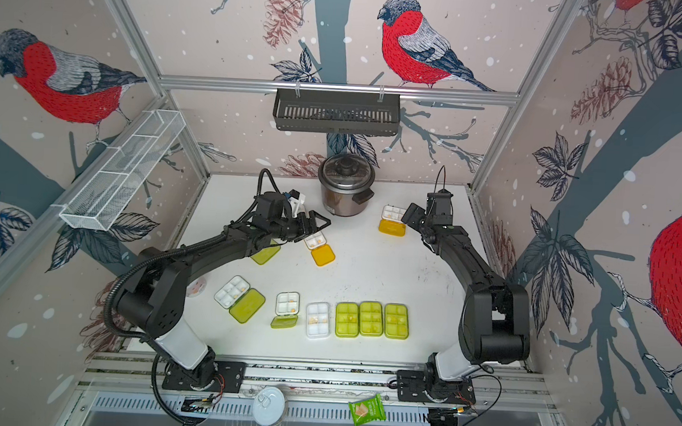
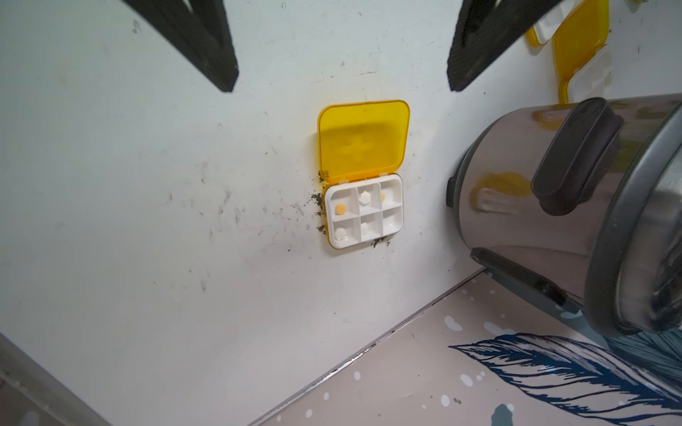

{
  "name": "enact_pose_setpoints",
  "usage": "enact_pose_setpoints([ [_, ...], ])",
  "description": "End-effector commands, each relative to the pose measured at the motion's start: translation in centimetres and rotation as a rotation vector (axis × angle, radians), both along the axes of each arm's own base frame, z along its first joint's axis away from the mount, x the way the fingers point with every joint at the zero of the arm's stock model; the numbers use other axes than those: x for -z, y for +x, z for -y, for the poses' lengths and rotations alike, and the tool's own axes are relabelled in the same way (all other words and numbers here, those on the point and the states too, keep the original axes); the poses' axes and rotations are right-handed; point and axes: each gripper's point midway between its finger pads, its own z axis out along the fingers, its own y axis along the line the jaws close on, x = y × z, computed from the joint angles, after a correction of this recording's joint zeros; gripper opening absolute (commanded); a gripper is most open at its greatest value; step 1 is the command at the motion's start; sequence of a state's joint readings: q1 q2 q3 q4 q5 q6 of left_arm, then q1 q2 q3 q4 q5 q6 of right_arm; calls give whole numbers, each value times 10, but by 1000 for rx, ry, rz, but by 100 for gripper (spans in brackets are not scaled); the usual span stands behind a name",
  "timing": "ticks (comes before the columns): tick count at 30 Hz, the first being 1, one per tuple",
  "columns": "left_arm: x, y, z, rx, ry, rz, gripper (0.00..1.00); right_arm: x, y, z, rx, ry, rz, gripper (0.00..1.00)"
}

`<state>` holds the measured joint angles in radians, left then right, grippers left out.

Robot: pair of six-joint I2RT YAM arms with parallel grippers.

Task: Close pillboxes
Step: Move the pillbox to the center of the board.

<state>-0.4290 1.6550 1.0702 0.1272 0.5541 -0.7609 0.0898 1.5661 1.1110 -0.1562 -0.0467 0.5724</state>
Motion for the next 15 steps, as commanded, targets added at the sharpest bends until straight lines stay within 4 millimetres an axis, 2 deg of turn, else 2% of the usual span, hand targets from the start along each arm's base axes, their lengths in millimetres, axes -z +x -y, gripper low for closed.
enact_pose_setpoints([
  [1, -14, 2, -3, -12, 9, 59, 88, 0, 5, 7, -10, 3, -8, 91],
  [8, -16, -3, 3, 11, -53, 26, 88, 15, 23, 21, 45, 16, -12, 93],
  [15, -24, -3, 0, 0, -40, 58, 88, 38, 53, 22, 17, 37, -74, 93],
])
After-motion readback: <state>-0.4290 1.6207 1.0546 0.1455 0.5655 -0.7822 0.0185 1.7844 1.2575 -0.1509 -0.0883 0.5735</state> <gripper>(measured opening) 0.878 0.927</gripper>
